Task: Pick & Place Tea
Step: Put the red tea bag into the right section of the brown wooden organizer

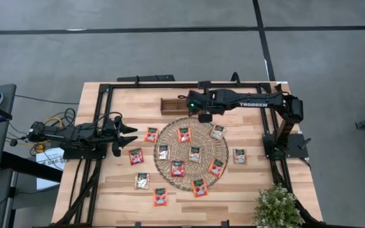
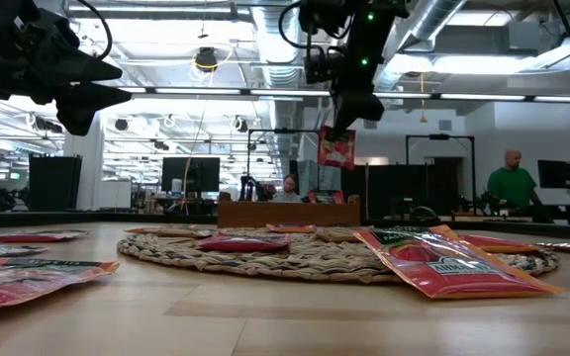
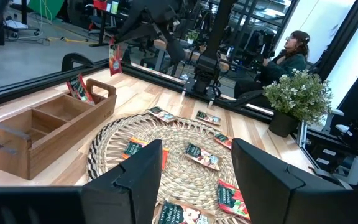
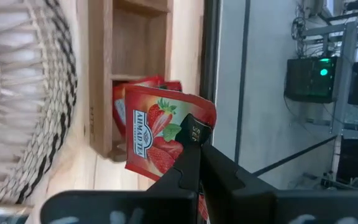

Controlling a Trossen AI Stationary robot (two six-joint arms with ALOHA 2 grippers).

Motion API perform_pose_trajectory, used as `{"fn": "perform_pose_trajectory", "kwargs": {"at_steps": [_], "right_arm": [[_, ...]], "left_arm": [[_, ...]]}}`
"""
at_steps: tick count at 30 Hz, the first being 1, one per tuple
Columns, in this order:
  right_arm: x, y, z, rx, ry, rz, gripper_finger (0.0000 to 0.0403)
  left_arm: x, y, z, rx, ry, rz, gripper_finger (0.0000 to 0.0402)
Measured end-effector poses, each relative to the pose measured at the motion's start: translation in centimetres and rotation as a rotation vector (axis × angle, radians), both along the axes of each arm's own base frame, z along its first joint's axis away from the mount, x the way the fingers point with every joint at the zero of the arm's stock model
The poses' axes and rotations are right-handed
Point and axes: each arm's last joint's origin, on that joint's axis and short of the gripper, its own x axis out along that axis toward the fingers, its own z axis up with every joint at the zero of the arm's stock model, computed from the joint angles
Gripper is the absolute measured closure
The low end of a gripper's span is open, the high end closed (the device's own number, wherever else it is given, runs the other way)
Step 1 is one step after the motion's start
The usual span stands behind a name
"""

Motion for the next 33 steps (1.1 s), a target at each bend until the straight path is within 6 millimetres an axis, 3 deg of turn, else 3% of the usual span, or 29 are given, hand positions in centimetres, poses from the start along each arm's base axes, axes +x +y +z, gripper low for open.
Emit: {"fn": "perform_pose_trajectory", "kwargs": {"at_steps": [3, 7, 14, 25, 33], "right_arm": [[0.2, -0.7, -0.1, 0.006, -0.013, 0.011, 0.0403], [0.8, -2.0, -2.2, 0.012, 0.064, 0.018, 0.0403], [2.1, -2.6, -5.0, -0.033, 0.163, 0.052, 0.0403], [2.3, -3.2, -5.1, -0.04, 0.123, 0.028, 0.0403], [2.9, -3.5, -8.0, -0.04, 0.221, 0.018, 0.0403]], "left_arm": [[0.0, 0.0, 0.0, 0.0, 0.0, 0.0, 0.0216], [0.0, 0.0, 0.0, 0.0, 0.0, 0.0, 0.0216], [0.0, 0.0, 0.0, 0.0, 0.0, -0.001, 0.0216], [0.0, 0.0, 0.0, 0.002, 0.002, 0.0, 0.0216], [0.0, 0.0, 0.0, 0.003, 0.003, 0.0, 0.0216]]}}
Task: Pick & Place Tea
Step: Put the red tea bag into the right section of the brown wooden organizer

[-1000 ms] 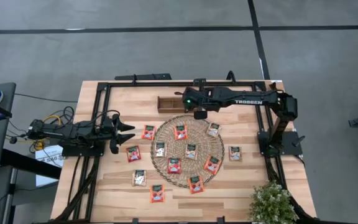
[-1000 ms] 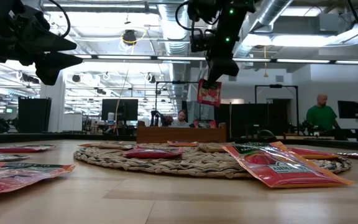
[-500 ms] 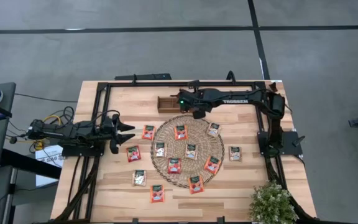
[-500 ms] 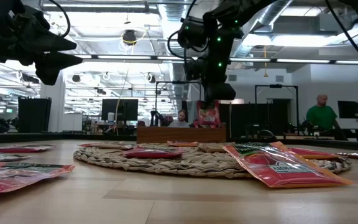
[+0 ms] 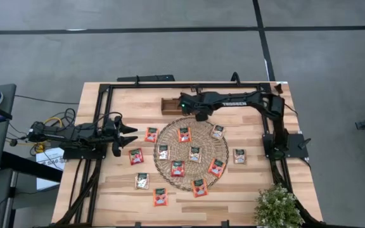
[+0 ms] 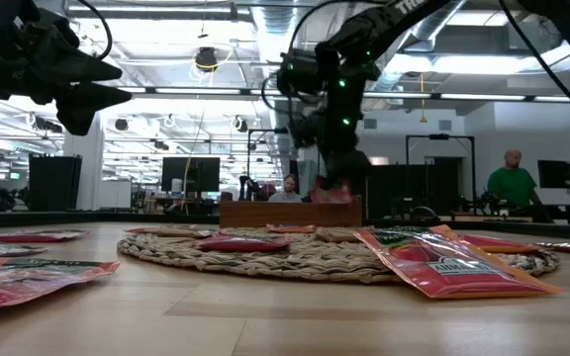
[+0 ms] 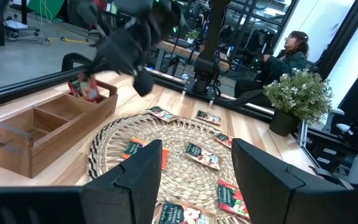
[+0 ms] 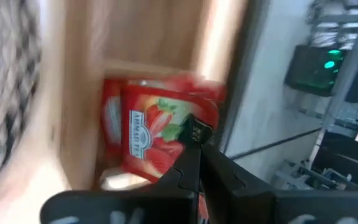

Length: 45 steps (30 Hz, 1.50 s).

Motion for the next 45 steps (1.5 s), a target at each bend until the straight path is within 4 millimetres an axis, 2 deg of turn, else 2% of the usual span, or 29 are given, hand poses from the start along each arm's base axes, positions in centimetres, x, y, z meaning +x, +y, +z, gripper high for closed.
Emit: {"fn": "perform_pose_trajectory", "kwargs": {"at_steps": [4, 20, 39, 45], "right_arm": [[0.34, 0.21, -0.78, 0.0, 0.015, 0.006, 0.0403], [-0.08, 0.13, -0.81, -0.02, 0.002, -0.081, 0.0403], [-0.08, 0.24, -0.85, 0.001, 0.001, -0.074, 0.0403], [-0.14, 0.26, -0.87, 0.004, 0.008, -0.074, 0.037]], "left_arm": [[0.0, 0.0, -0.01, -0.001, 0.0, -0.001, 0.0216], [0.0, 0.0, 0.0, -0.001, 0.0, 0.0, 0.0216], [0.0, 0.0, 0.0, -0.003, 0.001, 0.0, 0.0216], [0.0, 0.0, 0.0, -0.003, 0.0, 0.0, 0.0216]]}}
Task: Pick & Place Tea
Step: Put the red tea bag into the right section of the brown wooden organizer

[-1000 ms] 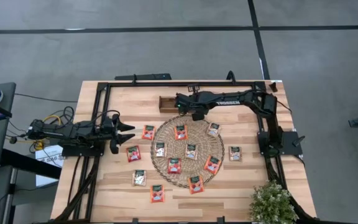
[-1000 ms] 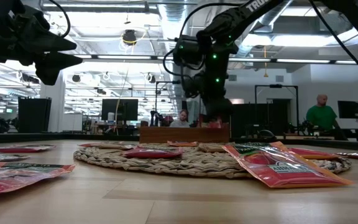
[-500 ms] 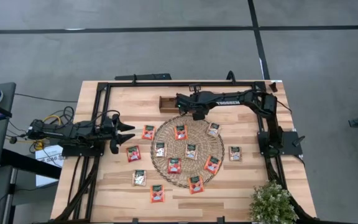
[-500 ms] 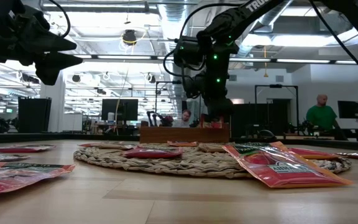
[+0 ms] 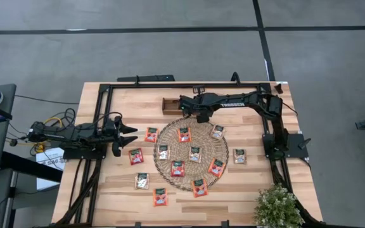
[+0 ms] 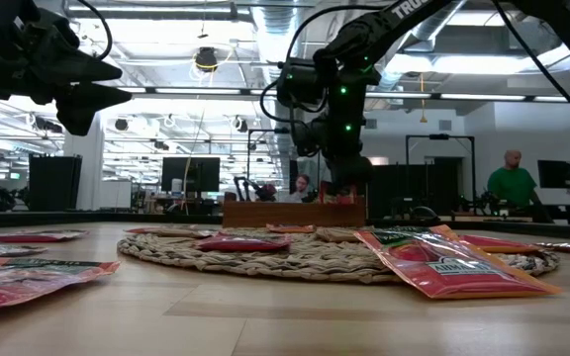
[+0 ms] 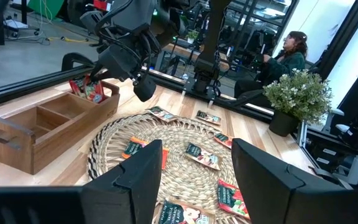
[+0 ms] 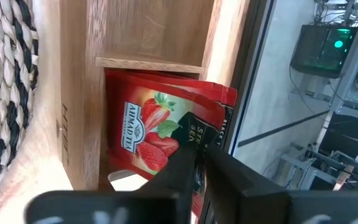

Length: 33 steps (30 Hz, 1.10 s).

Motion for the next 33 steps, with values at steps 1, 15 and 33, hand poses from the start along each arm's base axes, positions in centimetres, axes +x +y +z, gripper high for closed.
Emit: {"fn": "perform_pose_trajectory", "kwargs": {"at_steps": [1, 15, 33], "right_arm": [[0.0, 0.0, 0.0, 0.0, 0.001, 0.0, 0.036], [-0.7, 0.8, 1.0, -0.12, 0.104, -0.009, 0.0241], [-9.5, 10.8, 19.4, 0.047, -0.452, 0.082, 0.025]], "left_arm": [[0.0, 0.0, 0.0, 0.0, 0.0, 0.0, 0.0216], [0.0, 0.0, 0.0, 0.0, 0.0, 0.0, 0.0216], [0.0, 0.0, 0.0, -0.001, -0.002, -0.002, 0.0216]]}}
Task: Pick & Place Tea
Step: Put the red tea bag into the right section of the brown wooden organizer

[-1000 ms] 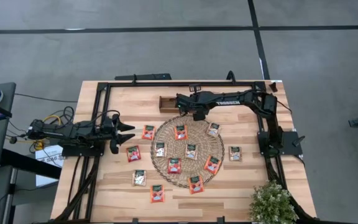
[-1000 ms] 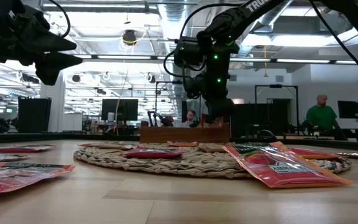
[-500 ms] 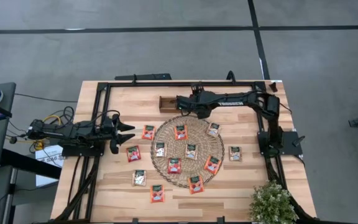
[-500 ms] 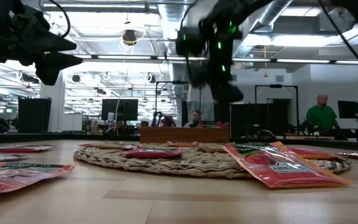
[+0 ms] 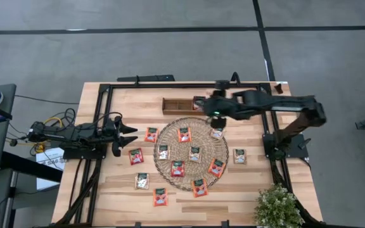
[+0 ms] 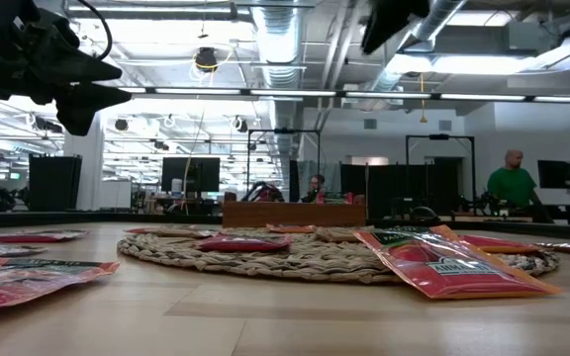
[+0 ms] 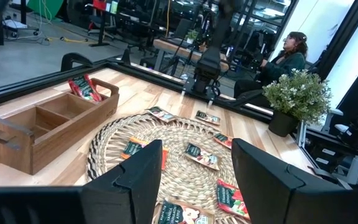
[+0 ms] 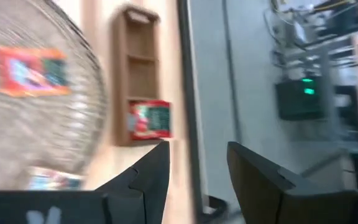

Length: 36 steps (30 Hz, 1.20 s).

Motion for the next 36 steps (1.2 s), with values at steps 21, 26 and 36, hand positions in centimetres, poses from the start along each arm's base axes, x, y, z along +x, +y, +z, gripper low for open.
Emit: {"fn": "perform_pose_trajectory", "kwargs": {"at_steps": [21, 26, 36], "right_arm": [[-11.9, 2.0, -2.9, 0.475, -0.238, -0.153, 0.0258], [-14.6, 2.0, -5.5, 0.601, -0.479, -0.217, 0.0253], [-17.9, 2.4, -9.3, 0.77, -0.809, -0.206, 0.0261]], "left_arm": [[-0.2, -0.2, 2.1, -0.077, -0.229, -0.073, 0.0216], [-0.4, -0.5, 2.8, -0.134, -0.294, -0.225, 0.0216], [0.8, -1.0, 7.1, -0.19, -0.046, -0.317, 0.0216]]}}
